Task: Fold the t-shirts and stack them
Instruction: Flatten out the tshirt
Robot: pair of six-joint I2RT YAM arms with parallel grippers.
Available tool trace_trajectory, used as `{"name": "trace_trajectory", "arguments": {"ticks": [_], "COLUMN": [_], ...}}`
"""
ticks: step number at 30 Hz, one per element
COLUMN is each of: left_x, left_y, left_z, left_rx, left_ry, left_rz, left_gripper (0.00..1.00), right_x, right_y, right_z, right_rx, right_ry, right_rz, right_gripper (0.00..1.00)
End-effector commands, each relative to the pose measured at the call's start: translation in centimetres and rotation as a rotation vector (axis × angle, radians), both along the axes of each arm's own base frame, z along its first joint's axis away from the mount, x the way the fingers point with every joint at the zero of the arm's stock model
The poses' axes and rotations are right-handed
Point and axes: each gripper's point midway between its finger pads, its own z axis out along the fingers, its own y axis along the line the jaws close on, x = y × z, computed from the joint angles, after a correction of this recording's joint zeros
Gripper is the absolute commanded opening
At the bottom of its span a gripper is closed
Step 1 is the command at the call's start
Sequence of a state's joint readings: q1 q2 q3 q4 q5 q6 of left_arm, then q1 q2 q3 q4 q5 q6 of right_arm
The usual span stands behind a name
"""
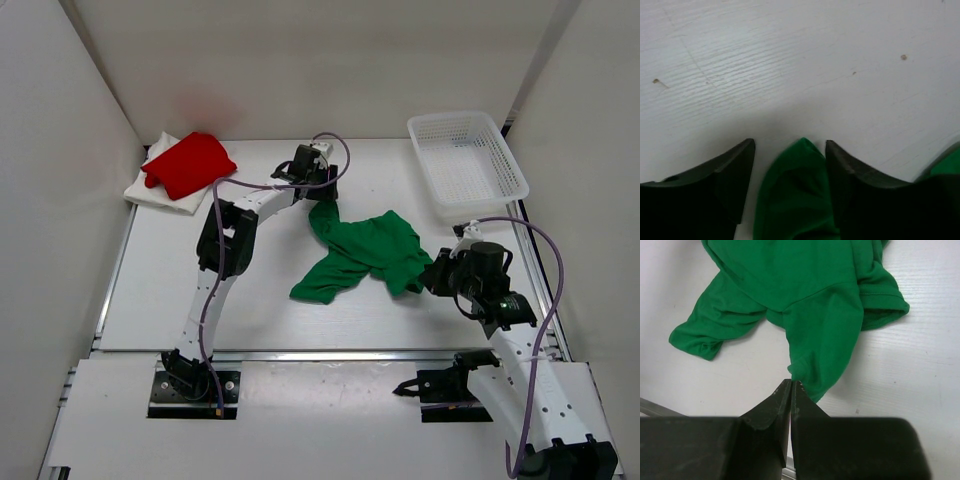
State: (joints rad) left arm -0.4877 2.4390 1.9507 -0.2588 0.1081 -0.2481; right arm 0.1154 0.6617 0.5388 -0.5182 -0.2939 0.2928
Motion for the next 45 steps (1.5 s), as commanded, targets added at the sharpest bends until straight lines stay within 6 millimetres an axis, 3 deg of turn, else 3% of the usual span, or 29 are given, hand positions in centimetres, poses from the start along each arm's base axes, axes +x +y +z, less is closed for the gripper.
{"name": "trace_trajectory", "arguments": {"ticks": [1,4,7,10,12,14,16,17,18,19,20,21,24,25,26,27,28,29,30,31,32,34,35,36,37,40,42,43,45], "left_x": [-0.2,-0.3,-1.6,-1.8,-1.2,0.3,2.0,2.6,3.2,4.0,4.7,4.8,4.1,3.9,3.2,2.2,1.5,0.1,-1.2,-3.0,-3.8,-6.7,-7.5,-9.3,-10.1,-12.9,-15.0,-15.2,-16.9], "left_y": [0.5,1.1,0.7,1.2,1.6,3.1,4.1,5.6,6.1,7.5,9.0,10.1,15.5,16.6,18.5,20.3,21.3,22.6,25.5,27.1,28.5,31.2,32.5,32.2,32.7,32.5,31.5,31.4,30.3], "left_z": [1.9,1.1,0.6,0.7,2.3,4.6,9.2,10.0,13.3,16.8,18.9,22.3,33.2,35.1,38.3,41.0,42.7,44.9,45.4,46.6,48.0,48.0,48.0,47.8,45.4,40.4,35.0,33.2,27.5], "left_rx": [0.011,-0.006,-0.02,-0.028,-0.061,-0.144,-0.229,-0.251,-0.293,-0.333,-0.395,-0.469,-0.675,-0.704,-0.722,-0.752,-0.794,-0.833,-0.879,-0.927,-0.957,-0.976,-0.977,-0.99,-0.989,-0.998,-0.979,-0.955,-0.913], "left_ry": [-0.011,0.023,0.045,0.046,0.036,0.053,0.022,0.041,0.019,-0.026,-0.036,-0.074,-0.221,-0.248,-0.31,-0.351,-0.378,-0.437,-0.442,-0.477,-0.526,-0.56,-0.578,-0.59,-0.561,-0.519,-0.44,-0.423,-0.331], "left_rz": [-0.022,-0.035,-0.076,-0.06,-0.025,0.069,0.137,0.203,0.233,0.256,0.287,0.319,0.347,0.367,0.38,0.404,0.408,0.399,0.44,0.438,0.438,0.49,0.505,0.495,0.524,0.564,0.596,0.607,0.642], "left_gripper": [0.61,0.36,0.33,0.12,0.0,0.0,0.0,0.0,0.0,0.0,0.0,0.0,0.0,0.0,0.0,0.0,0.0,0.0,0.0,0.0,0.0,0.0,0.0,0.0,0.0,0.0,0.0,0.0,0.0], "right_x": [0.6,0.9,1.1,1.5,1.9,2.9,4.4,5.8,6.5,8.6,10.8,12.2,19.0,20.1,21.4,22.3,22.5,22.6,22.0,20.1,19.7,16.7,16.3,15.0,14.2,13.1,10.7,9.8,7.2], "right_y": [0.3,0.4,0.5,0.5,0.5,0.7,1.1,1.6,1.9,2.5,2.5,2.3,1.8,1.5,1.0,1.1,1.2,0.9,0.7,0.8,0.4,0.3,0.2,0.4,0.4,0.6,1.3,2.1,2.8], "right_z": [0.8,0.9,1.0,1.2,1.3,2.2,3.8,5.5,6.5,8.9,11.7,12.9,23.8,26.3,30.5,34.5,36.7,40.9,44.3,46.5,46.6,46.7,46.1,45.2,43.3,35.3,28.0,26.5,18.7], "right_rx": [0.016,0.015,0.027,0.036,0.03,0.039,0.048,0.045,0.032,0.017,0.006,-0.013,-0.035,-0.028,-0.036,-0.048,-0.059,-0.072,-0.092,-0.07,-0.063,-0.065,-0.071,-0.081,-0.093,-0.076,-0.002,0.015,0.031], "right_ry": [-0.048,-0.055,-0.058,-0.064,-0.068,-0.062,-0.065,-0.078,-0.083,-0.118,-0.161,-0.181,-0.375,-0.428,-0.504,-0.575,-0.62,-0.718,-0.805,-0.874,-0.887,-0.96,-0.955,-0.953,-0.916,-0.761,-0.643,-0.628,-0.515], "right_rz": [0.012,0.008,0.016,0.01,0.012,0.006,0.003,0.005,0.011,0.02,0.007,0.004,-0.001,-0.01,-0.025,-0.015,-0.02,-0.018,-0.029,-0.01,-0.007,0.029,0.039,0.059,0.073,0.107,0.134,0.16,0.147], "right_gripper": [0.0,0.0,0.0,0.0,0.01,0.0,0.0,0.0,0.0,0.0,0.0,0.0,0.0,0.0,0.0,0.0,0.0,0.0,0.0,0.0,0.0,0.0,0.0,0.0,0.0,0.0,0.0,0.0,0.0]}}
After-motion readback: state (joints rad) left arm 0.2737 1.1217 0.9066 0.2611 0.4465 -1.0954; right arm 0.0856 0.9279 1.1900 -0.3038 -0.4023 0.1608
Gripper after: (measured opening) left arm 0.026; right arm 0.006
